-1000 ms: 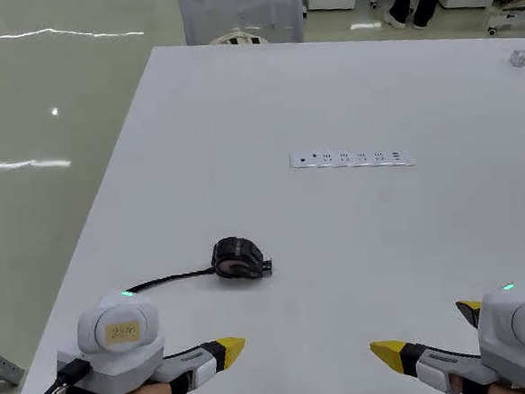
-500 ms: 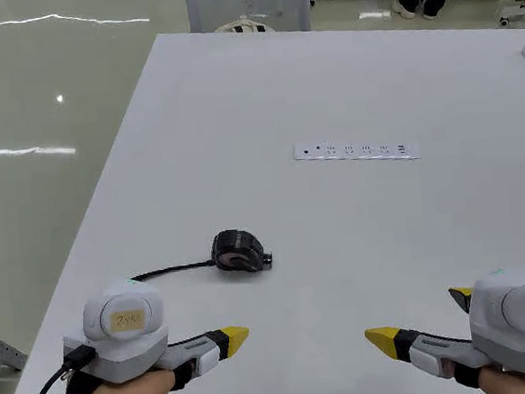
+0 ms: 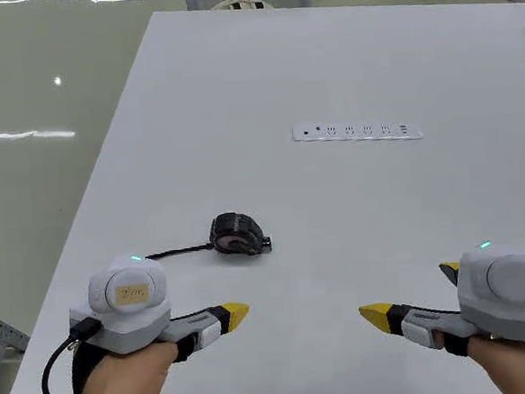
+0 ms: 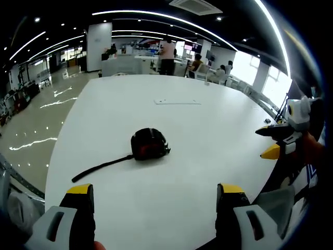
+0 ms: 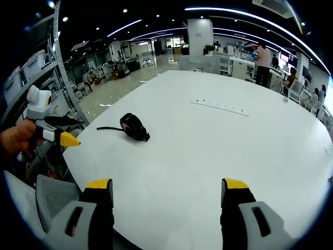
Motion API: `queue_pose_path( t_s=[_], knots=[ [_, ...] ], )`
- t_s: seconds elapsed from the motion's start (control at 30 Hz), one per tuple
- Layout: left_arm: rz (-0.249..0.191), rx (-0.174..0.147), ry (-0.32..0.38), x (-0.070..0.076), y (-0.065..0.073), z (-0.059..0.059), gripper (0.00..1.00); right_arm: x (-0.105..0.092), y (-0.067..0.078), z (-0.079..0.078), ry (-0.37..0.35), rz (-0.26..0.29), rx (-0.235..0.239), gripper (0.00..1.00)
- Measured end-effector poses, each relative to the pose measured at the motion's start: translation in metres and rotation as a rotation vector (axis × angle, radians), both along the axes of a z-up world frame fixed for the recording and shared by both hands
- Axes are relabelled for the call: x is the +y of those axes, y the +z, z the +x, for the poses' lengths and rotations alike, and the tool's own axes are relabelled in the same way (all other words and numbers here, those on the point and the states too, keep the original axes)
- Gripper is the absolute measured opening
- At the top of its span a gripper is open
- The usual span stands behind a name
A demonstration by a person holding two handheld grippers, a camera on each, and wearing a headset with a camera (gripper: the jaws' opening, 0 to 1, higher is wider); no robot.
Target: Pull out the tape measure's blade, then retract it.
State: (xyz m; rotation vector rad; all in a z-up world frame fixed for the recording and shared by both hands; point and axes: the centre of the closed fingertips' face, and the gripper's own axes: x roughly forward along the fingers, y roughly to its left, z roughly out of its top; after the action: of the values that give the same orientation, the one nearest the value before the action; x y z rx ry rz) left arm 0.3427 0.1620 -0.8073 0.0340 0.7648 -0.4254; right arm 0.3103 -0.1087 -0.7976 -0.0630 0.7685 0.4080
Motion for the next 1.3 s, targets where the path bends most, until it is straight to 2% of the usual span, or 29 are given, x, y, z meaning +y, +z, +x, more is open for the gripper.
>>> queue_pose_path(
  t_s=[0.73, 1.07, 1.3],
  knots=[
    [0.019, 0.015, -0.024, -0.001, -0.01, 0.02, 0.93, 0.012, -0.015, 0.019, 0.044, -0.003, 0.025, 0.86],
    [0.034, 0.025, -0.04, -0.001, -0.018, 0.029, 0.93, 0.018, -0.021, 0.03, 0.071, -0.008, 0.033, 0.86],
    [0.03, 0.033, -0.048, -0.002, -0.022, 0.032, 0.92, 0.02, -0.023, 0.034, 0.081, -0.008, 0.036, 0.85]
  ],
)
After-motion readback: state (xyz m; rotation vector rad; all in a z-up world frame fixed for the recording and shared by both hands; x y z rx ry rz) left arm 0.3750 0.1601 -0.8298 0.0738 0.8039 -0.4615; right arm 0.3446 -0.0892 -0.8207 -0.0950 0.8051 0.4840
